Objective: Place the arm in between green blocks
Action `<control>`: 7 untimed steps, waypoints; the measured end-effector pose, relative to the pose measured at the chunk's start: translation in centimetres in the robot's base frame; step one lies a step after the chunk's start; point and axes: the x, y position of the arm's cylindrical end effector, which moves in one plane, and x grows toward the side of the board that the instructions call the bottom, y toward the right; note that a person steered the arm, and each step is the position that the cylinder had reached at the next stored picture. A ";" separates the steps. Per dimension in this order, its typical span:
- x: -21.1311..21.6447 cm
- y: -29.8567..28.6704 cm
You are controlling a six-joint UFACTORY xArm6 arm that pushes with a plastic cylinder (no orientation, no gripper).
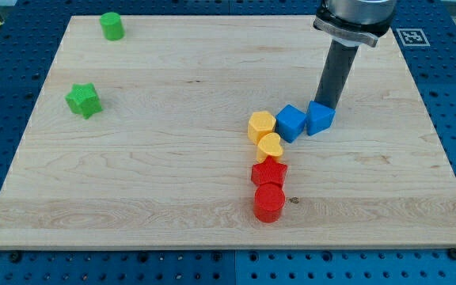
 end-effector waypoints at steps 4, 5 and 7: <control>-5.5 -10.9; -5.5 -14.2; -7.1 -23.9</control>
